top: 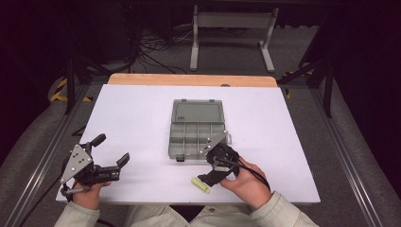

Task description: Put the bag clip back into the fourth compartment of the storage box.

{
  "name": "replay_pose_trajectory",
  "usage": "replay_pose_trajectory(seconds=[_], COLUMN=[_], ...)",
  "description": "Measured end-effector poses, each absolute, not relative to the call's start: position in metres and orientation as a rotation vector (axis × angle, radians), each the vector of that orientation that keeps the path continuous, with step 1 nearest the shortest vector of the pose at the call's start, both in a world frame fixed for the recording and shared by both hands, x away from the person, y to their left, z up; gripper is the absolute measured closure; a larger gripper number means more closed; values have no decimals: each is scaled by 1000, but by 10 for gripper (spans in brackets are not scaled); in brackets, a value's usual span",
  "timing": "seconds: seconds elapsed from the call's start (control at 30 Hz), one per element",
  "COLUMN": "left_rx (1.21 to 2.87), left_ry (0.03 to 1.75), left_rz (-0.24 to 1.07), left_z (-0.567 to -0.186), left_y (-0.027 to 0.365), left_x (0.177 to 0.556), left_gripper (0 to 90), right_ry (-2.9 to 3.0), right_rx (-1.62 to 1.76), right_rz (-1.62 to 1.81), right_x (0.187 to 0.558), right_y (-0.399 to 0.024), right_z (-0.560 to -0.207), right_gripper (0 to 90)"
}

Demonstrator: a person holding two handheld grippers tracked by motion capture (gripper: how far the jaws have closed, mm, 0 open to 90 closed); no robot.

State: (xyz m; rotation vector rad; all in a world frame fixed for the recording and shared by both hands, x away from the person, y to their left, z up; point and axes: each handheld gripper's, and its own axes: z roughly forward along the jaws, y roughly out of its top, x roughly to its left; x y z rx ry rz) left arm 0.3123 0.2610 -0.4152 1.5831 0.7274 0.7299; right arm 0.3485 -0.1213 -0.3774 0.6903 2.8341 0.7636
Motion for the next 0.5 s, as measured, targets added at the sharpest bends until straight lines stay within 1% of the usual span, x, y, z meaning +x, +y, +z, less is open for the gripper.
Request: replay_pose_trajectory(seconds=[0.23, 0.5], left_rx=[1582, 1580], left_ry=[727, 728], left_rz=[731, 733], left_z=[-415, -415], left_y=[261, 261], left_x=[312, 312], left_gripper=[3, 3], right_ry=[2867, 2869], right_rx=[698, 689], right_rz=[714, 736], right_x=[348, 345], right_y=[-119, -117], right_z=[-383, -389], right_gripper=[175, 197])
